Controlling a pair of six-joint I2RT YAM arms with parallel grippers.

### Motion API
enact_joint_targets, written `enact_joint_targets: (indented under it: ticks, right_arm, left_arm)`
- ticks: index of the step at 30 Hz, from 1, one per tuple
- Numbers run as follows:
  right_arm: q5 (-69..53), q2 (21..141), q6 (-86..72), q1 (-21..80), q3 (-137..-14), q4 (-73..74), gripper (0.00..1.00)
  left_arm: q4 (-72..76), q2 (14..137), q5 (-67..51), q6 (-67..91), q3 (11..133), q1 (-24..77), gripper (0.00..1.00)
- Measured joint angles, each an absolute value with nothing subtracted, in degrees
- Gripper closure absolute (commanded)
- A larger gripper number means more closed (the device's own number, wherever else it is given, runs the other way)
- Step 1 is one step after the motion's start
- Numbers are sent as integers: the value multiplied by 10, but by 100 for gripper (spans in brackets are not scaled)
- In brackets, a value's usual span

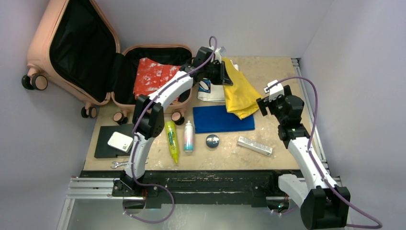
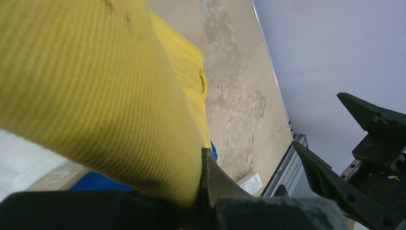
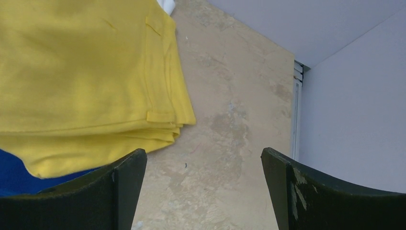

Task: Pack the luggage
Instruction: Pick up the clothes at the center of the board, then place the clothes in the luggage.

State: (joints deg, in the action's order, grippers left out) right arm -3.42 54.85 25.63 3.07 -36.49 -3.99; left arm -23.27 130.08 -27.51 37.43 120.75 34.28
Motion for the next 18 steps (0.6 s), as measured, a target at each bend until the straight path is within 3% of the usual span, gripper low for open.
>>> enact_joint_targets:
  ticks: [18]
  right_arm:
    - [-25,526,255,31,-351,-55,9]
  left_arm:
    - [-389,1279,-395,290,1220,59,100]
